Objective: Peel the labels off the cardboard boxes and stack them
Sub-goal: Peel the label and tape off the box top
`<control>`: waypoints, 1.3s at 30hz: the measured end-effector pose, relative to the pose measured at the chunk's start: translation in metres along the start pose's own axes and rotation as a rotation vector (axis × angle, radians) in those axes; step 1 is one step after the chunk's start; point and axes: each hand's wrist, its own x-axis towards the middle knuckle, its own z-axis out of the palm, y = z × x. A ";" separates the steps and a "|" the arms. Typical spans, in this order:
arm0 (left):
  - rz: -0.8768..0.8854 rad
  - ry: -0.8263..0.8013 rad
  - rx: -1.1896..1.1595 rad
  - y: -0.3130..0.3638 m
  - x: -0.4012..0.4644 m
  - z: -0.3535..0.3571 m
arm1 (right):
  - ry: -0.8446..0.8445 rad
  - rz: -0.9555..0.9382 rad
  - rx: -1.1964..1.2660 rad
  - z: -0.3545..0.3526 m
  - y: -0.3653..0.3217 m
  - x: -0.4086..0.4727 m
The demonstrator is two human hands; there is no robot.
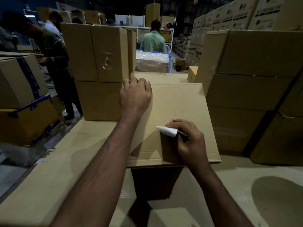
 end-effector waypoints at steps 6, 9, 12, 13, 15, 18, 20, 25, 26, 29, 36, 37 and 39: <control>0.002 0.018 0.003 -0.001 0.002 0.003 | -0.009 -0.054 -0.003 -0.001 0.001 -0.018; -0.003 0.015 -0.010 -0.001 0.003 0.003 | -0.021 -0.068 -0.021 -0.003 0.001 -0.020; -0.004 0.015 -0.017 -0.002 0.003 0.004 | -0.020 -0.058 -0.013 -0.004 -0.002 -0.020; -0.006 0.020 -0.019 -0.001 0.003 0.004 | -0.020 -0.049 -0.002 -0.004 -0.002 -0.020; -0.008 0.024 -0.022 -0.001 0.003 0.004 | -0.017 -0.029 0.032 -0.006 -0.003 -0.020; -0.008 0.020 -0.017 -0.001 0.002 0.003 | -0.006 -0.031 0.057 -0.007 -0.003 -0.021; -0.007 0.021 -0.012 -0.001 0.002 0.003 | 0.000 -0.039 0.062 -0.007 -0.003 -0.020; -0.005 0.017 -0.018 0.000 0.000 0.001 | 0.009 0.007 0.132 -0.008 -0.001 -0.023; -0.005 0.018 -0.017 0.000 0.000 0.001 | 0.010 0.022 0.156 -0.008 -0.002 -0.023; -0.006 0.013 -0.012 0.000 0.000 0.001 | 0.010 0.113 0.277 -0.009 -0.005 -0.024; -0.004 0.013 -0.020 0.000 -0.001 0.000 | -0.084 0.138 0.126 -0.012 -0.015 -0.012; -0.005 0.014 -0.022 0.000 -0.001 -0.001 | -0.109 0.109 0.045 -0.012 -0.015 -0.008; -0.001 0.021 -0.017 0.001 -0.001 -0.001 | -0.156 0.083 -0.129 -0.013 -0.015 -0.002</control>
